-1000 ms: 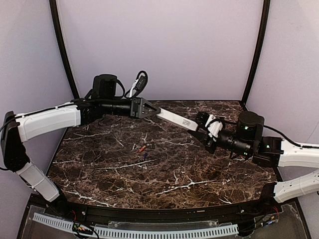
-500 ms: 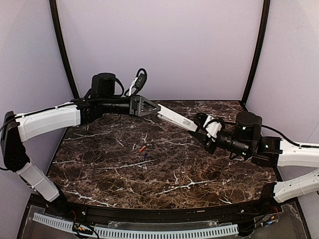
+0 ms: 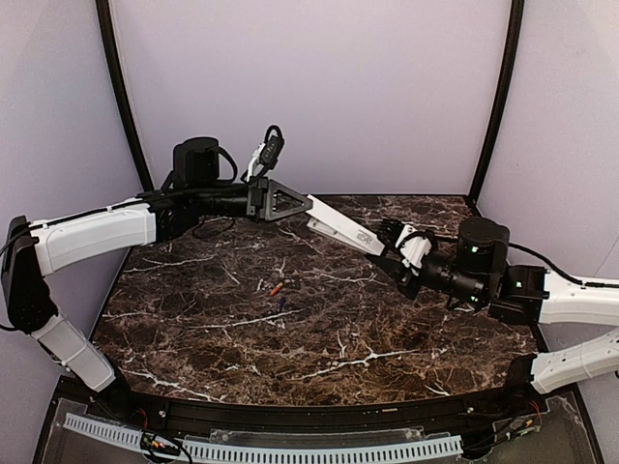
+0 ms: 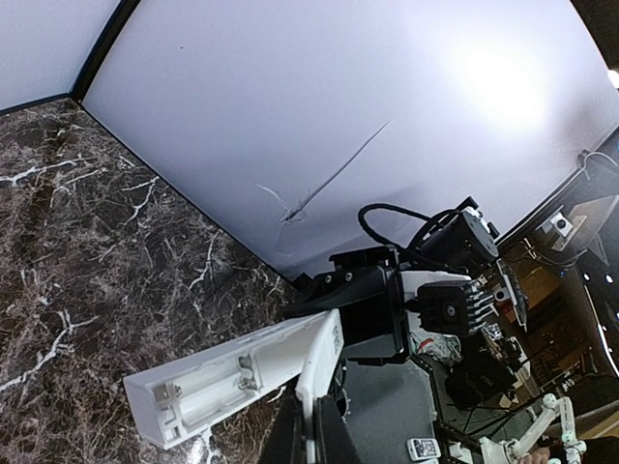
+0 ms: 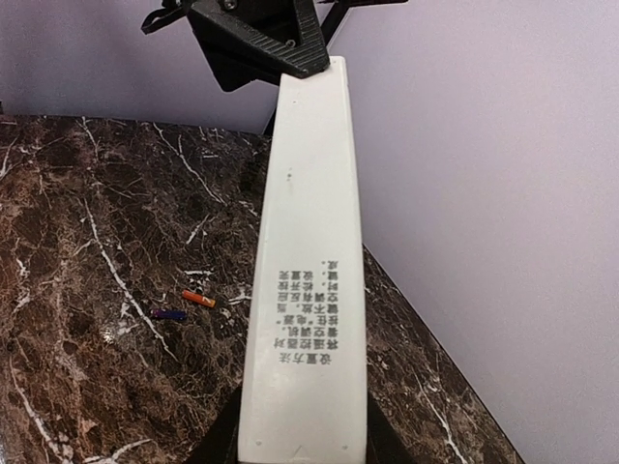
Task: Load the batteries into the remote control
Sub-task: Remove the battery cover from the remote control, then place the battery cover at the center of the board.
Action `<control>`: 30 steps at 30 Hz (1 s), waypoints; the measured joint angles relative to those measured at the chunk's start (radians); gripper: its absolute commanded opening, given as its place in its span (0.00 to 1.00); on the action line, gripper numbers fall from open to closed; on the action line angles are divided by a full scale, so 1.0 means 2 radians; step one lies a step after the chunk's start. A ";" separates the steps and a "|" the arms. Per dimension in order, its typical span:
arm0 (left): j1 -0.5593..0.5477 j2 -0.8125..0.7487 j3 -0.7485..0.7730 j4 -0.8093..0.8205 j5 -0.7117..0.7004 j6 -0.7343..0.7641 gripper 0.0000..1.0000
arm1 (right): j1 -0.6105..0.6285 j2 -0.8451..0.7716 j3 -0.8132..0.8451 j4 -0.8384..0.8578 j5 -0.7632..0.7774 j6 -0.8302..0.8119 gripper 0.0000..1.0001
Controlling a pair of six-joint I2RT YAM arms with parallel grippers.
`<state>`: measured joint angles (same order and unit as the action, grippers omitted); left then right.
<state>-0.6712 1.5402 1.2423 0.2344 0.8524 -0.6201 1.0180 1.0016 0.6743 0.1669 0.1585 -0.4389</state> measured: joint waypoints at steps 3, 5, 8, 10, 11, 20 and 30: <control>0.007 0.000 -0.003 0.024 0.012 -0.021 0.00 | 0.000 -0.011 -0.005 0.006 0.001 0.002 0.00; 0.017 0.000 -0.005 0.038 0.017 -0.034 0.00 | 0.000 -0.020 -0.009 0.009 0.004 0.004 0.00; 0.030 0.000 -0.007 0.055 0.025 -0.050 0.00 | 0.000 -0.032 -0.014 0.010 0.012 0.006 0.00; 0.038 -0.001 -0.007 0.062 0.025 -0.056 0.00 | 0.000 -0.036 -0.018 0.010 0.015 0.008 0.00; 0.041 -0.001 -0.008 0.065 0.025 -0.059 0.00 | 0.000 -0.038 -0.020 0.010 0.018 0.010 0.00; 0.099 -0.009 -0.033 0.127 -0.016 -0.114 0.00 | 0.000 -0.045 -0.028 -0.006 0.021 0.035 0.00; 0.100 0.056 -0.036 0.132 -0.083 -0.109 0.00 | 0.000 -0.094 -0.031 -0.031 -0.003 0.053 0.00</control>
<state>-0.4721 1.6524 1.1706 0.4976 0.6868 -0.8375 1.0183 0.8143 0.6125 0.1055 0.1528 -0.3336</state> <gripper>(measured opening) 0.038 0.279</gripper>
